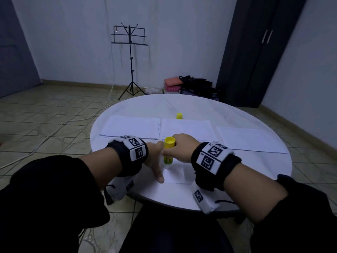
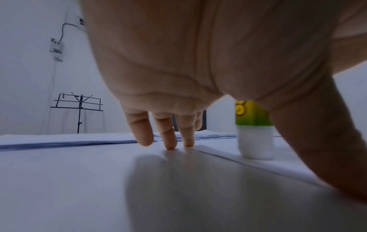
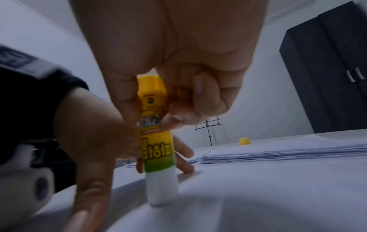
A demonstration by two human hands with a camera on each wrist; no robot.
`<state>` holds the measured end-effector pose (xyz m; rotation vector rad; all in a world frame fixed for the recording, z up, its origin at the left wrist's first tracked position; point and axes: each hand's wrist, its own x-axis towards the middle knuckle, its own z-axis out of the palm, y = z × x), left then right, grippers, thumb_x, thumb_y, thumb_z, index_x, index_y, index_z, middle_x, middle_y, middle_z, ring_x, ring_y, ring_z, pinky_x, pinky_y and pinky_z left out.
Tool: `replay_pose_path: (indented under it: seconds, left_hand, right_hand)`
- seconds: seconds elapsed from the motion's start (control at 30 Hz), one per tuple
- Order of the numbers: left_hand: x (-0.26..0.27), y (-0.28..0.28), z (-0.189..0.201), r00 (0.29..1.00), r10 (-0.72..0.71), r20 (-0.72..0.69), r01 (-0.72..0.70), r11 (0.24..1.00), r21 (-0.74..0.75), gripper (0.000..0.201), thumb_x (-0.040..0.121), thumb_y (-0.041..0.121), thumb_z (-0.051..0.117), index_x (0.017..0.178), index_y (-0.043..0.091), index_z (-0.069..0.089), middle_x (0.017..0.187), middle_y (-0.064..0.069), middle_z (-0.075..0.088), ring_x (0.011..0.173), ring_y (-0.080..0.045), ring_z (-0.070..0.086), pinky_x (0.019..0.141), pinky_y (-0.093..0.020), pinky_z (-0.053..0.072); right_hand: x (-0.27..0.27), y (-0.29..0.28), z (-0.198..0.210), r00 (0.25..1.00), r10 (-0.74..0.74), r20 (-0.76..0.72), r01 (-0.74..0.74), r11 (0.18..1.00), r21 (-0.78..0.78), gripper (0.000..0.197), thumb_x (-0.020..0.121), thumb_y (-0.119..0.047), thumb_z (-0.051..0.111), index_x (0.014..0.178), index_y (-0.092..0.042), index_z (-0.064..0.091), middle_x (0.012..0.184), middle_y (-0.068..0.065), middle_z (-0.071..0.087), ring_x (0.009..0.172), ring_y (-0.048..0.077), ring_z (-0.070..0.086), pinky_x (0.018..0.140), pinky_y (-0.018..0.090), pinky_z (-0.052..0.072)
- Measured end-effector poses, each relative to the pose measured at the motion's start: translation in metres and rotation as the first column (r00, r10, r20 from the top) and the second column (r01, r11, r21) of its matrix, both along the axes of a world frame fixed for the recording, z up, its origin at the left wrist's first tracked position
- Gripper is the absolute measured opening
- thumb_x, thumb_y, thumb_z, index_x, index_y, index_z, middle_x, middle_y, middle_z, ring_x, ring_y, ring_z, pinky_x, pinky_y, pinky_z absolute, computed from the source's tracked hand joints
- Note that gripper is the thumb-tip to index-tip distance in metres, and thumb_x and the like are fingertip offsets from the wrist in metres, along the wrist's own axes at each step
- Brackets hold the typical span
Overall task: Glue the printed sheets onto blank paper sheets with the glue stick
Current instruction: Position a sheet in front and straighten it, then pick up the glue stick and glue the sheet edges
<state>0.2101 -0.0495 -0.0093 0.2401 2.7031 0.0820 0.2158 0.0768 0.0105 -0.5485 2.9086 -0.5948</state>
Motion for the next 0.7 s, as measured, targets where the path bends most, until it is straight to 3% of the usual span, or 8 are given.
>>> replay_pose_path:
  seconds: [0.1, 0.17, 0.27, 0.4, 0.47, 0.57, 0.63, 0.7]
  left_hand:
    - [-0.001, 0.002, 0.000, 0.999, -0.038, 0.002, 0.038, 0.999, -0.022, 0.106, 0.056, 0.049, 0.087, 0.141, 0.021, 0.030, 0.138, -0.004, 0.047, 0.126, -0.029, 0.045, 0.102, -0.042, 0.040]
    - [-0.003, 0.004, -0.001, 0.998, -0.065, -0.005, 0.065, 0.997, -0.032, 0.109, 0.058, 0.045, 0.087, 0.146, 0.024, 0.024, 0.142, -0.002, 0.043, 0.130, -0.027, 0.041, 0.105, -0.039, 0.037]
    - [-0.006, 0.008, 0.000, 0.994, -0.112, 0.016, 0.113, 0.991, -0.079, 0.110, 0.062, 0.043, 0.086, 0.149, 0.033, 0.019, 0.148, 0.001, 0.037, 0.134, -0.023, 0.038, 0.109, -0.034, 0.032]
    - [-0.010, 0.014, 0.001, 0.989, -0.139, 0.045, 0.145, 0.977, -0.160, 0.103, 0.063, 0.046, 0.084, 0.146, 0.039, 0.025, 0.147, -0.001, 0.036, 0.133, -0.023, 0.039, 0.109, -0.034, 0.033]
    - [-0.010, 0.016, 0.002, 0.988, -0.149, 0.038, 0.153, 0.969, -0.195, 0.102, 0.061, 0.048, 0.085, 0.145, 0.040, 0.028, 0.145, -0.002, 0.038, 0.131, -0.023, 0.041, 0.108, -0.035, 0.034]
    - [-0.010, 0.020, 0.004, 0.984, -0.176, 0.010, 0.173, 0.954, -0.245, 0.099, 0.061, 0.049, 0.084, 0.144, 0.038, 0.031, 0.143, -0.002, 0.032, 0.134, -0.022, 0.034, 0.111, -0.038, 0.032]
    - [-0.011, 0.023, 0.005, 0.981, -0.193, 0.008, 0.188, 0.946, -0.265, 0.098, 0.061, 0.048, 0.084, 0.143, 0.035, 0.032, 0.144, 0.000, 0.029, 0.136, -0.022, 0.031, 0.112, -0.039, 0.030]
    - [-0.014, 0.025, 0.005, 0.982, -0.185, 0.027, 0.186, 0.946, -0.265, 0.101, 0.056, 0.047, 0.087, 0.141, 0.034, 0.035, 0.145, 0.003, 0.034, 0.133, -0.021, 0.037, 0.110, -0.038, 0.033]
  right_hand:
    - [0.014, 0.008, 0.003, 0.998, 0.049, 0.031, -0.049, 0.999, 0.000, 0.026, 0.083, -0.030, 0.063, 0.064, -0.018, 0.049, 0.071, -0.001, 0.051, 0.074, 0.018, 0.050, 0.054, 0.023, 0.035]
    - [0.022, 0.018, 0.005, 0.998, 0.049, 0.040, -0.050, 0.999, 0.011, 0.027, 0.083, -0.029, 0.063, 0.063, -0.019, 0.047, 0.072, -0.002, 0.051, 0.073, 0.016, 0.049, 0.055, 0.024, 0.036]
    - [0.029, 0.042, 0.008, 0.999, 0.011, 0.049, -0.012, 1.000, 0.018, 0.024, 0.083, -0.029, 0.064, 0.069, -0.019, 0.048, 0.073, -0.004, 0.050, 0.073, 0.015, 0.048, 0.057, 0.023, 0.036]
    - [0.035, 0.086, 0.012, 0.994, -0.078, 0.082, 0.076, 0.997, 0.020, 0.019, 0.082, -0.029, 0.066, 0.078, -0.013, 0.056, 0.079, -0.001, 0.056, 0.072, 0.013, 0.050, 0.062, 0.024, 0.038]
    - [0.034, 0.108, 0.013, 0.986, -0.131, 0.098, 0.130, 0.991, 0.016, 0.024, 0.081, -0.029, 0.066, 0.089, -0.007, 0.063, 0.090, 0.005, 0.062, 0.079, 0.017, 0.054, 0.069, 0.028, 0.042]
    - [0.030, 0.133, 0.013, 0.973, -0.201, 0.114, 0.200, 0.980, 0.022, 0.028, 0.080, -0.029, 0.067, 0.097, -0.007, 0.064, 0.100, 0.008, 0.065, 0.089, 0.022, 0.060, 0.077, 0.033, 0.047]
    - [0.024, 0.144, 0.015, 0.965, -0.228, 0.129, 0.224, 0.973, 0.050, 0.027, 0.081, -0.028, 0.066, 0.096, -0.007, 0.063, 0.097, 0.008, 0.065, 0.086, 0.022, 0.059, 0.076, 0.033, 0.047]
    - [0.017, 0.149, 0.019, 0.958, -0.252, 0.139, 0.246, 0.968, 0.053, 0.022, 0.082, -0.027, 0.066, 0.089, -0.007, 0.062, 0.086, 0.006, 0.062, 0.081, 0.021, 0.057, 0.072, 0.031, 0.045]
